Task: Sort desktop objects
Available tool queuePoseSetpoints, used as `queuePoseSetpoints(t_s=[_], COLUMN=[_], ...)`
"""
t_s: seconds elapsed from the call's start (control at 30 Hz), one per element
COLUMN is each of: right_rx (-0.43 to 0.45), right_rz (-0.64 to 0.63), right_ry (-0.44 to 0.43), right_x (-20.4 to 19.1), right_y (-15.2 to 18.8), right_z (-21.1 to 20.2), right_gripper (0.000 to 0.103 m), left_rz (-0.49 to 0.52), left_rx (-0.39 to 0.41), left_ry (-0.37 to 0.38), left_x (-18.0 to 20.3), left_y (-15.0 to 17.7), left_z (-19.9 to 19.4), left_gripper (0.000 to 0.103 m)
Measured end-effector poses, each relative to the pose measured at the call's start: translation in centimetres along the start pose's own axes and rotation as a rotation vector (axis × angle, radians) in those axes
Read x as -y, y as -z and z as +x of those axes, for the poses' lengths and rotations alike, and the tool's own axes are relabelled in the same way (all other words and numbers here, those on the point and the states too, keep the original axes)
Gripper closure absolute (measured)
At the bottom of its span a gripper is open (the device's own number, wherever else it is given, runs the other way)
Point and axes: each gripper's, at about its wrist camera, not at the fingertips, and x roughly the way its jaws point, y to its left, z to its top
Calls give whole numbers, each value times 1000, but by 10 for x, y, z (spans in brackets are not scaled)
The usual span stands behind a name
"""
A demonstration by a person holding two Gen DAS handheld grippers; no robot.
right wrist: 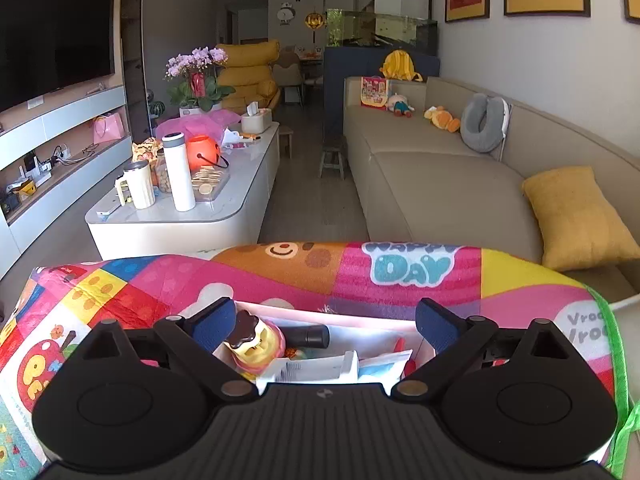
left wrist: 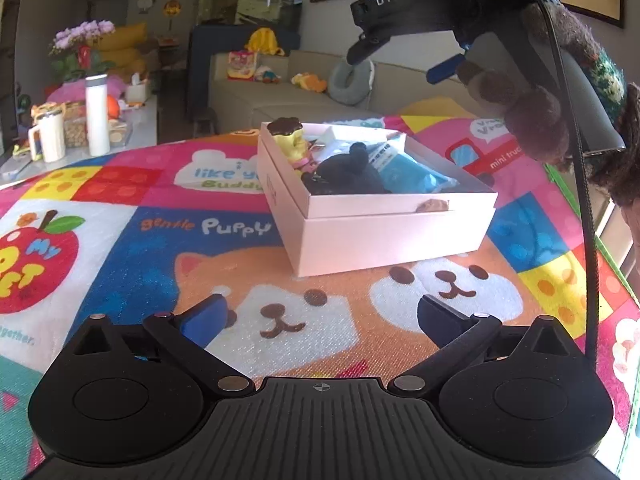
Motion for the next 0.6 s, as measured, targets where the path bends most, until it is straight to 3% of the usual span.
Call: queuePoseSetpoints(t_s=[0.13,0.23,0.37,0.6], right_rx=[-7,12,25,-128], right_rz=[29,56,82,37], right_ry=[13,14,35,107], right_x=[16,30,42,49], right_y=[22,52,110,199], right_z=[-12,-36,-66,-58], right_gripper=[3,0,0,0], left_rz=[-3,12,9,17], left_rx=[-3,10,-28,-16], left_ry=[-15,-70,-158,-207], left_x=[1,6,16,43], left_y=[1,3,4,3], left_z=[1,3,14,28], left_gripper=[0,0,0,0])
